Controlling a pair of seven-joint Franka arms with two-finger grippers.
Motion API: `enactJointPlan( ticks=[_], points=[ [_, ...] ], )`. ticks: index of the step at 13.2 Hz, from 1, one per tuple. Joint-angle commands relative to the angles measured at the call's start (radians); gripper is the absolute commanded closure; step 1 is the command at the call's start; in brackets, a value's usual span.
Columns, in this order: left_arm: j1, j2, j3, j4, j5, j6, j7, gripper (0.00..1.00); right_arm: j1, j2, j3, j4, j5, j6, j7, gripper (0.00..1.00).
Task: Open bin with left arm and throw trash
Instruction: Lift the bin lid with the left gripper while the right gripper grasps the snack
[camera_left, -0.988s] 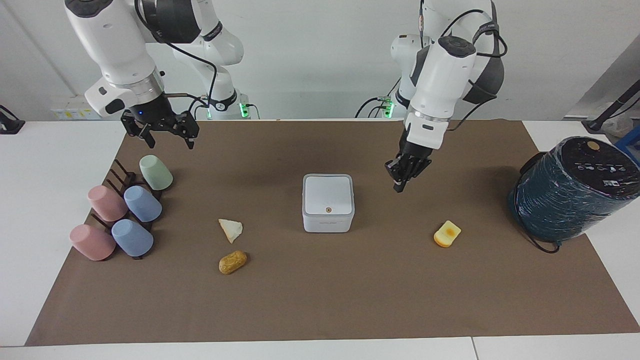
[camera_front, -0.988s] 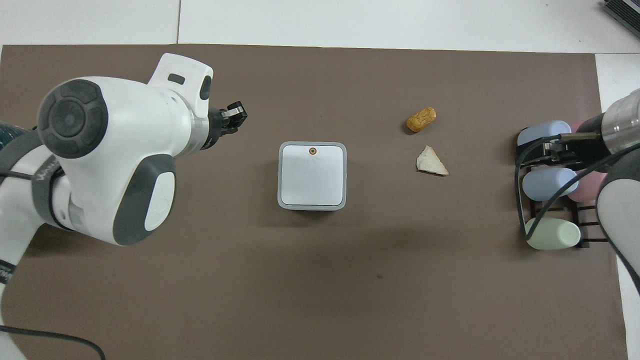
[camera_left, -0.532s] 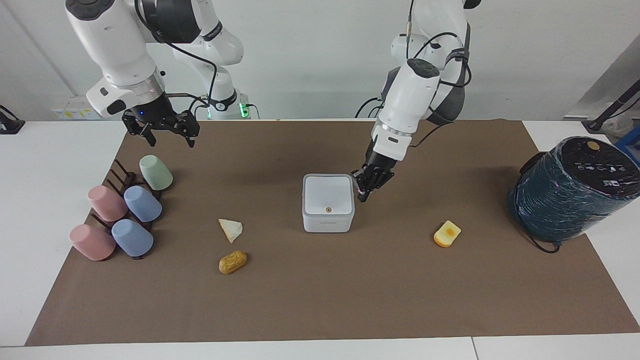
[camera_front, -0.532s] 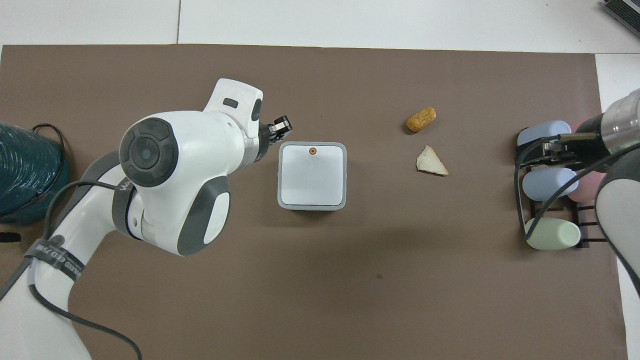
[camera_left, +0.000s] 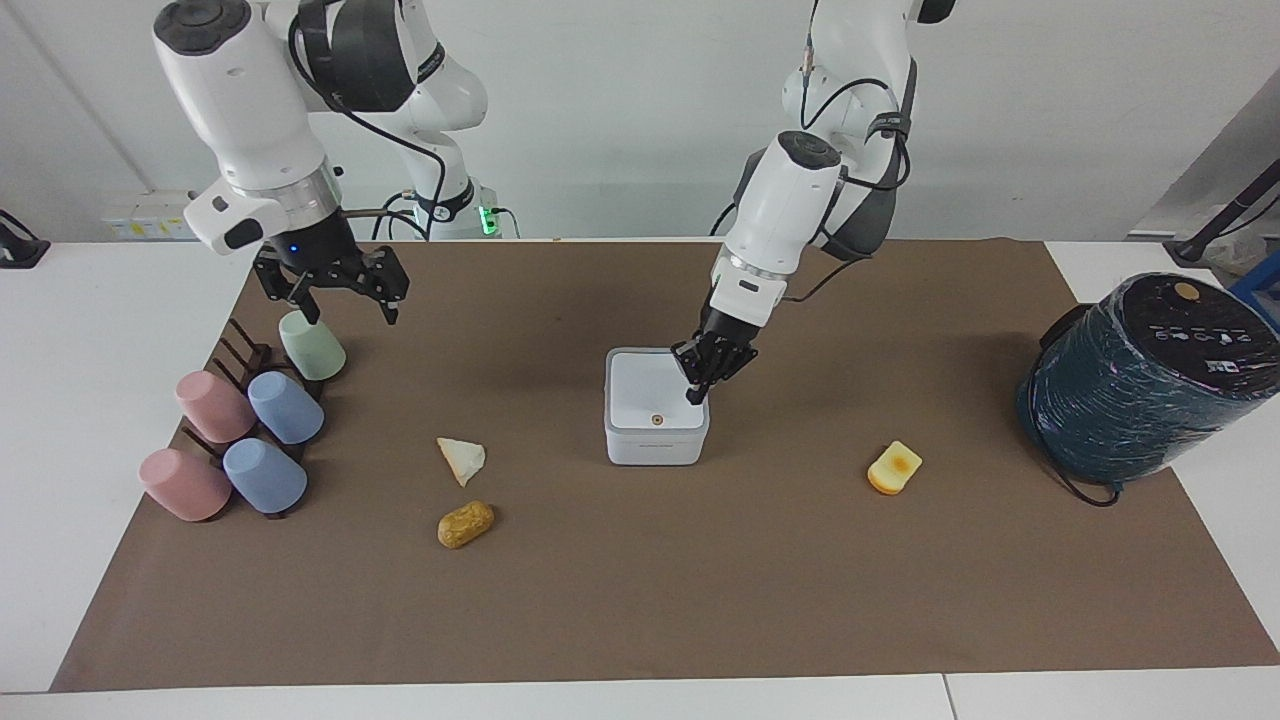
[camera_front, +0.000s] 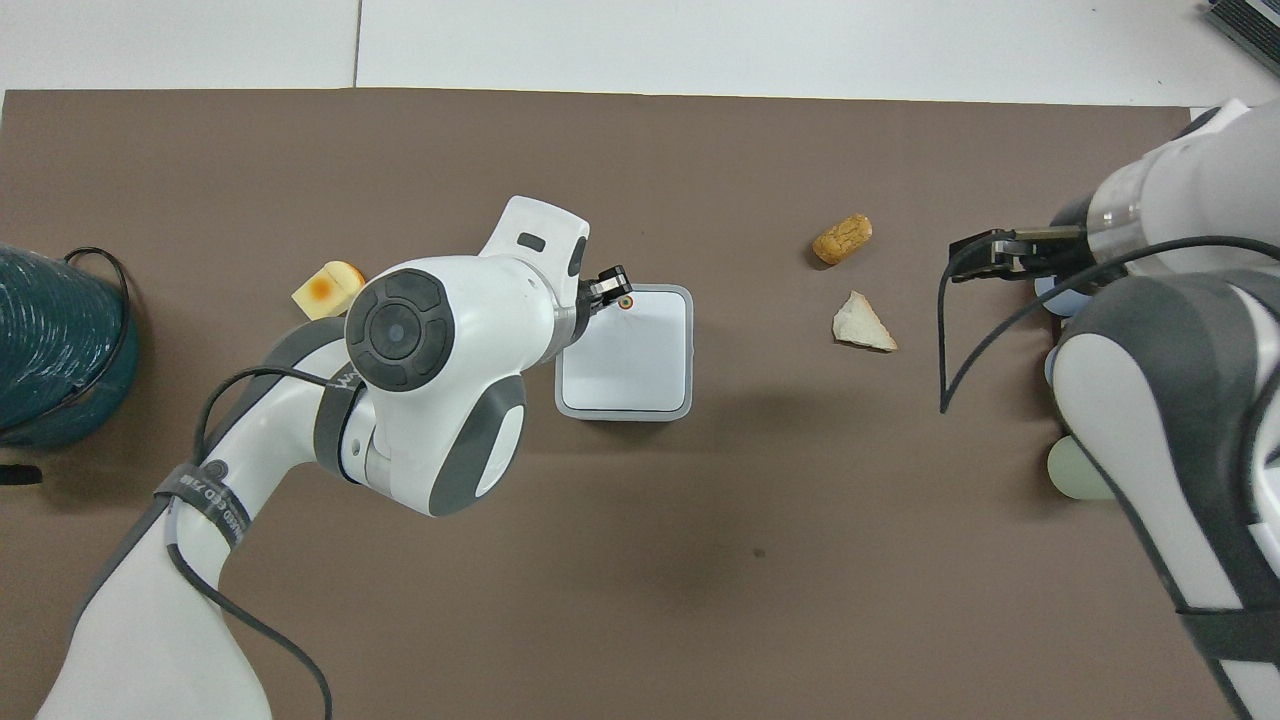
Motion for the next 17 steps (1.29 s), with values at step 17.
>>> enactJointPlan(
  ticks=[17],
  points=[
    [0.058, 0.026, 0.025, 0.203, -0.01, -0.357, 0.039, 1.0, 0.059, 0.456, 0.002, 0.033, -0.238, 0.535, 0.421, 0.0]
  ],
)
